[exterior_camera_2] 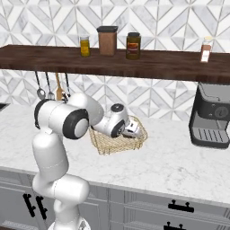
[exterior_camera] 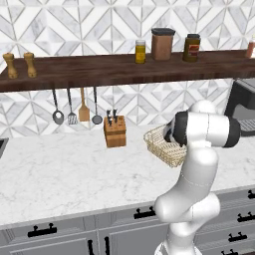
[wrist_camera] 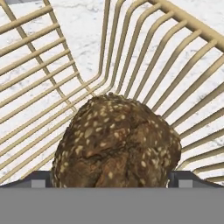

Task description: Open the cabinet, pick up the bread from the cabinet and place it in the basket. Then move the basket to the dining counter.

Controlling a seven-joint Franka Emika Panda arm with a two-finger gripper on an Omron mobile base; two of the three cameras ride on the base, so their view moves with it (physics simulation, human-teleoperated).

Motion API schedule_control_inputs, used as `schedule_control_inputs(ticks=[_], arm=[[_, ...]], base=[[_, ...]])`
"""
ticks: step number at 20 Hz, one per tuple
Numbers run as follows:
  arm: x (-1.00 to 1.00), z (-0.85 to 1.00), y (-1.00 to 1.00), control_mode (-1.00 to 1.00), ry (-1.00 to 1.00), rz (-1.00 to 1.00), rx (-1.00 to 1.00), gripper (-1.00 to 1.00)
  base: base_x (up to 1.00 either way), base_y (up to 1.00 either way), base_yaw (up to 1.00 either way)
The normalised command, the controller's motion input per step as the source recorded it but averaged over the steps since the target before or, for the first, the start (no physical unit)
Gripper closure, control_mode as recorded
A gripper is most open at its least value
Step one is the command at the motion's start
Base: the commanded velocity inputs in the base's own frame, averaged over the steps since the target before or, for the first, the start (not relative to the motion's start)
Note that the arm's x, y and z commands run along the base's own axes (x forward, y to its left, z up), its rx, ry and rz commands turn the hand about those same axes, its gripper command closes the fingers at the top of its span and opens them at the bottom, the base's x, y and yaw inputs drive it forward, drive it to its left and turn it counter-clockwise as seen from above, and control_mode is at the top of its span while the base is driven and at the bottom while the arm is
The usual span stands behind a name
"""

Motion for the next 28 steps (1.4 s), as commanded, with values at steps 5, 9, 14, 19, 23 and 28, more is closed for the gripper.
schedule_control_inputs(ticks=[5,9,14,19,23,28], arm=[[0.00,0.28,-0.05,-1.00,-0.08,0.00,-0.06,-1.00],[0.00,0.16,0.00,-1.00,0.00,-0.08,-0.03,-1.00],[-0.09,0.15,0.02,-1.00,0.03,-0.13,0.00,-1.00],[-0.43,0.01,0.54,-1.00,0.09,0.00,0.00,-1.00],[-0.31,0.00,0.93,-1.00,0.14,0.01,0.00,-1.00],[-0.28,-0.23,0.61,-1.00,0.33,0.07,0.01,-1.00]], base=[[0.00,0.00,0.00],[0.00,0.00,0.00],[0.00,0.00,0.00],[0.00,0.00,0.00],[0.00,0.00,0.00],[0.00,0.00,0.00]])
